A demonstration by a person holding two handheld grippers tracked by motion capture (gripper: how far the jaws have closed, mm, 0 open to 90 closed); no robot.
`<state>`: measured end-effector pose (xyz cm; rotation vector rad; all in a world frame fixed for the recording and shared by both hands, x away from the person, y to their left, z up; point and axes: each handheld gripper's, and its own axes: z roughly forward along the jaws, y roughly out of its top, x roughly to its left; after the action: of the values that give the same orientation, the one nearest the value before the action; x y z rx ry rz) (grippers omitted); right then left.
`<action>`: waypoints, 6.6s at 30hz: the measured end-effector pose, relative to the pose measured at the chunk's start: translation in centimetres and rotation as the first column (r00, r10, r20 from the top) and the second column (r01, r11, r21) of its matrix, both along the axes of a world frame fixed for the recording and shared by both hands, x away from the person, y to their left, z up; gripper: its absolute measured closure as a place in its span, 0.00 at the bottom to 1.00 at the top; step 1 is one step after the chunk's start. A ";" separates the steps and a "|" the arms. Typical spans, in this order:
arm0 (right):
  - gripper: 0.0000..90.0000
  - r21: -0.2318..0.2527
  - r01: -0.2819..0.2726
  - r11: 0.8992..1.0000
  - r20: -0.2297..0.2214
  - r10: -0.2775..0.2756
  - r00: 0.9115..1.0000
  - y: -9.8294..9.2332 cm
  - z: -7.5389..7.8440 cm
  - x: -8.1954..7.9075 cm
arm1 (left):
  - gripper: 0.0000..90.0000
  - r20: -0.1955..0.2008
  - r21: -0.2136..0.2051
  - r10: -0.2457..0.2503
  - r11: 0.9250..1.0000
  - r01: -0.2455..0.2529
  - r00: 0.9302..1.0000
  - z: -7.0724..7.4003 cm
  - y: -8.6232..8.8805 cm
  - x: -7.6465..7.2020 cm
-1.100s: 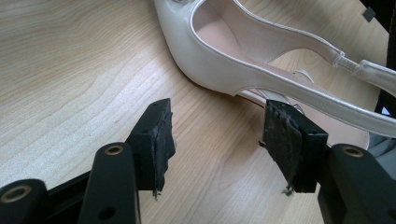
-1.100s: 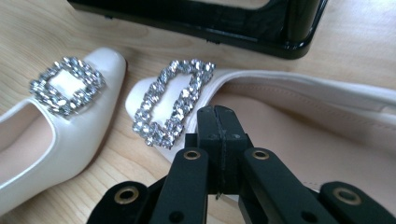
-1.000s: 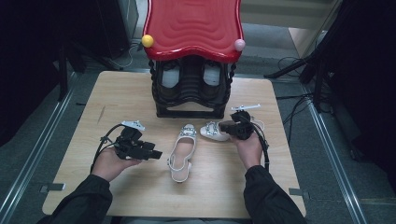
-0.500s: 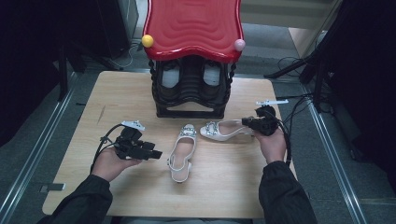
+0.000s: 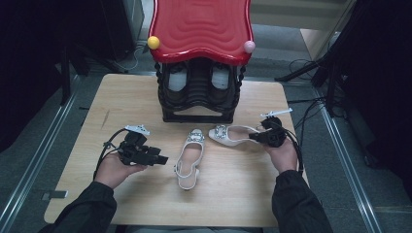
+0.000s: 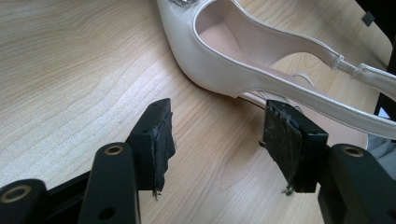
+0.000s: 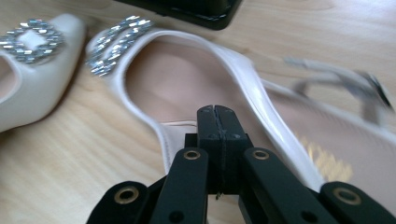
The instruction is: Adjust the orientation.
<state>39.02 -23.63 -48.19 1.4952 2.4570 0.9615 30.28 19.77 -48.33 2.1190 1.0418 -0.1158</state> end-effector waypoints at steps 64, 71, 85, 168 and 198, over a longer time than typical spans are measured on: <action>0.97 -0.048 -0.107 0.993 0.008 0.107 0.994 4.5 -1.0 -1.5 | 0.48 0.011 -0.005 -0.010 1.000 0.010 1.000 0.2 -0.2 0.6; 0.98 -0.026 -0.095 0.995 0.035 0.096 0.995 4.4 0.5 -2.2 | 0.48 0.015 -0.014 -0.013 1.000 0.013 1.000 0.3 -0.3 0.6; 0.98 0.035 -0.103 0.994 0.026 0.102 0.994 5.0 2.5 -4.5 | 0.48 0.025 -0.022 -0.023 0.999 0.023 0.999 0.5 -0.6 0.8; 1.00 0.071 -0.048 0.996 -0.049 0.051 0.997 5.3 -2.9 -5.3 | 0.96 -0.087 0.050 -0.097 0.994 0.101 0.992 -3.3 -5.7 2.4; 0.70 0.212 -0.068 0.975 0.101 0.047 0.994 4.9 -0.6 -6.0 | 0.78 -0.031 0.019 -0.086 0.996 0.087 0.996 -1.0 -4.5 1.5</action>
<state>33.03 -18.73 -48.80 1.4051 2.4057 1.3160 31.74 15.28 -49.34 2.1877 0.9722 -0.1797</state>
